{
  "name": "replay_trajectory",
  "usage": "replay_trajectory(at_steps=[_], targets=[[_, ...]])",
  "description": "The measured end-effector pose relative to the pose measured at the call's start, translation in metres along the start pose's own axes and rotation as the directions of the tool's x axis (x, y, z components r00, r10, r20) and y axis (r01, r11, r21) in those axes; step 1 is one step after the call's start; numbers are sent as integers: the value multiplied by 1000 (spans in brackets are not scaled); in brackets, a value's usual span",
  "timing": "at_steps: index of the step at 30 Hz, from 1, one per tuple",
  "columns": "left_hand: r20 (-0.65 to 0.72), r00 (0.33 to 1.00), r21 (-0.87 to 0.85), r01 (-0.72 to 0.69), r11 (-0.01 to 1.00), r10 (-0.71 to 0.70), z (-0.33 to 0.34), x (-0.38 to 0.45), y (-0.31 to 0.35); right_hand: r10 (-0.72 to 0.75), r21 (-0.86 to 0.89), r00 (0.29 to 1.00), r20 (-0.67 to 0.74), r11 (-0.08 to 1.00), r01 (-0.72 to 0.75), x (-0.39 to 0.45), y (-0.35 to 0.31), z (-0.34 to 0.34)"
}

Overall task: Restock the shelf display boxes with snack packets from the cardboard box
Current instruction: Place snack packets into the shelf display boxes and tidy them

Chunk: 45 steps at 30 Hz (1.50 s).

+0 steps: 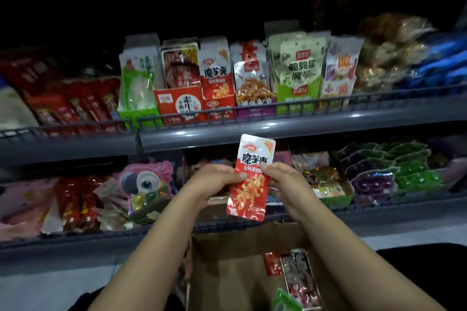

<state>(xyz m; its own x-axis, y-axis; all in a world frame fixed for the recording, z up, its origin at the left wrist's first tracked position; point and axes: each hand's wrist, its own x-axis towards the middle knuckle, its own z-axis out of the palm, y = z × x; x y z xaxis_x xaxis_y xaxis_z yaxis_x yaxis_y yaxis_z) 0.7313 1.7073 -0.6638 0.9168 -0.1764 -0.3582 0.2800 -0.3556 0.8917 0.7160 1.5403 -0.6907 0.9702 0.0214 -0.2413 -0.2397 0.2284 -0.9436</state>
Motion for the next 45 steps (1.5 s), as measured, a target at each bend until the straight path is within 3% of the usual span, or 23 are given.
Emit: replay_trajectory(at_steps=[7, 12, 14, 16, 19, 23, 26, 37, 40, 42, 45], targets=[[-113, 975, -78, -202, 976, 192, -10, -17, 33, -161, -129, 982, 101, 976, 174, 11, -68, 23], [-387, 817, -22, -472, 881, 428, -30, -3, 50, -320, -292, 935, 156, 889, 353, 29, -122, 42], [-423, 754, 33, -542, 840, 503, -37, 5, 51, -366, -317, 916, 164, 860, 400, 39, -140, 49], [-405, 737, 82, -560, 824, 541, -41, 14, 48, -406, -352, 904, 138, 833, 428, 51, -154, 57], [-395, 701, 256, -537, 804, 594, -42, 26, 41, -466, -364, 878, 108, 803, 472, 68, -172, 70], [-355, 595, 533, -505, 679, 721, -42, 33, 39, -546, -384, 831, 108, 748, 542, 88, -184, 91], [-331, 616, 661, -389, 642, 715, -43, 39, 37, -565, -404, 818, 104, 728, 554, 100, -186, 100], [-379, 640, 758, -200, 621, 668, -39, 55, 43, -493, -568, 859, 142, 670, 478, 117, -189, 98], [-366, 599, 819, -156, 552, 712, -37, 66, 39, -430, -737, 877, 213, 519, 433, 121, -180, 95], [-339, 585, 867, -111, 487, 737, -35, 72, 34, -460, -807, 867, 189, 431, 404, 125, -173, 91], [-331, 570, 901, -45, 431, 752, -32, 76, 34, -487, -787, 862, 142, 473, 396, 128, -166, 86]])
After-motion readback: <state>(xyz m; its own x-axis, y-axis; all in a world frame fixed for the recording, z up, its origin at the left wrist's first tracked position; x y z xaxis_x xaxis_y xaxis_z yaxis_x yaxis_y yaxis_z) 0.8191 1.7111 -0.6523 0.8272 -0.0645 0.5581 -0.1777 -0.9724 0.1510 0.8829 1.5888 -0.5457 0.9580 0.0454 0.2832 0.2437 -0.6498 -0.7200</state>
